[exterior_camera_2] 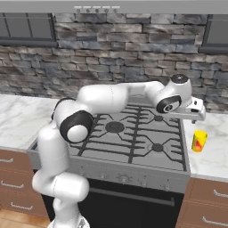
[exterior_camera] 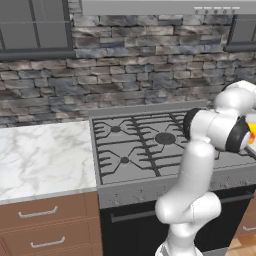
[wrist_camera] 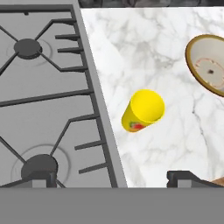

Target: Pick the cup and bowl from the counter and place them on the counter next to the sink.

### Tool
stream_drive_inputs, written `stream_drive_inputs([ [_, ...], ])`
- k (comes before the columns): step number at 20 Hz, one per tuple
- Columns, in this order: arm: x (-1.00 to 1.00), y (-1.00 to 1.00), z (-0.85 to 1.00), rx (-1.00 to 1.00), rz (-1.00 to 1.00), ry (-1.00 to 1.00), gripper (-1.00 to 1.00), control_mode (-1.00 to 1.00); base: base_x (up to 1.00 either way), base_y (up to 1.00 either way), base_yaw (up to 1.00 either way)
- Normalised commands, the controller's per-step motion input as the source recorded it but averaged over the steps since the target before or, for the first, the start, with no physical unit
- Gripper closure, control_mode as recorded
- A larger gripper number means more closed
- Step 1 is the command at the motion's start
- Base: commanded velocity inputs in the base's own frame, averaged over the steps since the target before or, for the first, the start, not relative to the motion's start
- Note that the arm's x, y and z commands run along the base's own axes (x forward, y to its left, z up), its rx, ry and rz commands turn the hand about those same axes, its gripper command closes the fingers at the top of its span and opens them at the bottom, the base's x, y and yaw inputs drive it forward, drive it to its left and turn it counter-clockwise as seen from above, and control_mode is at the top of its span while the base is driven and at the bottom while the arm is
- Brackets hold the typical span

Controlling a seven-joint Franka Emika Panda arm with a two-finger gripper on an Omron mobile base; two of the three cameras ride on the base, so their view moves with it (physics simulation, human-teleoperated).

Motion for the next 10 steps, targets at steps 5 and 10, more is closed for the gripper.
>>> stream_drive_inputs([
  [5,0.01,-0.22,-0.09,0.00,0.00,0.01,-1.00,-1.00,0.00,0.00,0.00],
  [10,0.00,-0.08,-0.04,0.00,0.00,0.02,-1.00,-1.00,0.00,0.00,0.00],
])
